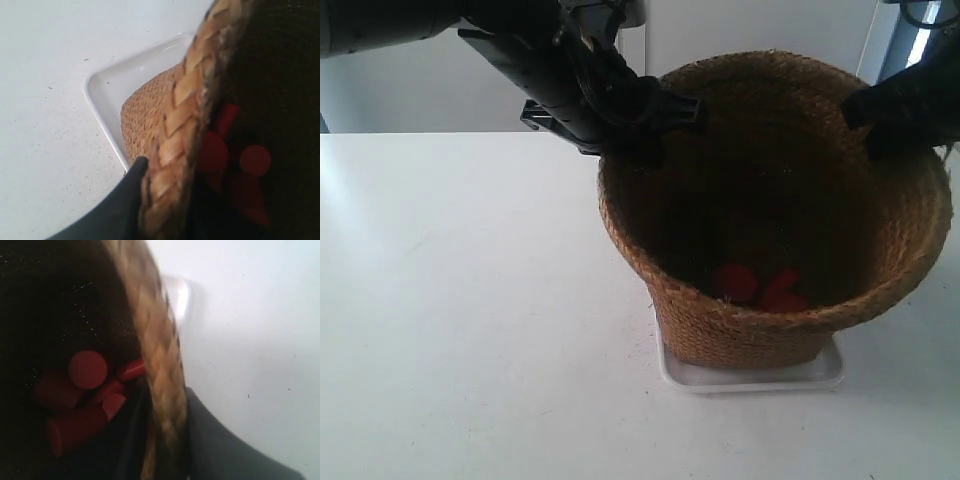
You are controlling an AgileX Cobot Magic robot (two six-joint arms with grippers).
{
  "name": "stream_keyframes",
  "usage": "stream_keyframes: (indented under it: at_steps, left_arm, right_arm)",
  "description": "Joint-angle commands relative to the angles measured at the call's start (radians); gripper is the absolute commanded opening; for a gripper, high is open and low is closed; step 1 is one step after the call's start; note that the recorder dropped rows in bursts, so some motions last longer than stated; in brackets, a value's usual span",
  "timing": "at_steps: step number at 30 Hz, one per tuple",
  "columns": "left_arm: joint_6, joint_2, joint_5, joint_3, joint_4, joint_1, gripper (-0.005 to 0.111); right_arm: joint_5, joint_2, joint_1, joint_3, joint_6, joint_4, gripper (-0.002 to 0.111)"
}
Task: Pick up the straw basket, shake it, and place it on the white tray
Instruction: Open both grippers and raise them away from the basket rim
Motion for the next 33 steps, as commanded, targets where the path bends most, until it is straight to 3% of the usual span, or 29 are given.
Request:
stream_keyframes:
  at_steps: [1,3,7,17,20,22,26,31,33]
  left_arm:
    - [0.015,-0.008,0.025,-0.010,-0.006,-0.004,0.047]
    - [0.015,-0.008,0.027,-0.010,-0.006,-0.004,0.061]
    - [0.023,-0.010,0.036,-0.010,0.002,-0.004,0.075]
    - [0.023,-0.147,0.124,-0.010,0.148,0.001,0.075]
    - [0.058,-0.192,0.226,-0.010,0.162,0.001,0.075]
    - [0.087,-0.219,0.322,-0.006,0.170,0.001,0.074]
    - [0.138,-0.298,0.342,0.046,0.181,0.001,0.057]
    - [0.150,-0.374,0.336,0.111,0.221,0.001,0.035]
    - [0.153,-0.395,0.321,0.136,0.229,0.001,0.021]
  right_arm:
    - [-0.007,-0.003,-0.005,-0.006,-0.025,0.020,0.043]
    - [-0.012,-0.003,-0.005,-0.006,-0.025,0.020,0.052]
    - [-0.045,-0.003,-0.005,-0.006,-0.025,0.014,0.057]
    - [-0.106,-0.116,-0.005,-0.017,-0.022,0.012,0.057]
    - [-0.113,-0.172,-0.005,-0.015,-0.027,0.014,0.056]
    - [-0.126,-0.220,-0.005,0.004,-0.029,0.014,0.049]
    - [-0.168,-0.320,-0.005,0.086,-0.033,0.014,0.032]
    - [-0.245,-0.419,-0.005,0.188,-0.033,0.014,0.027]
    - [-0.251,-0.436,-0.005,0.212,-0.033,0.012,0.027]
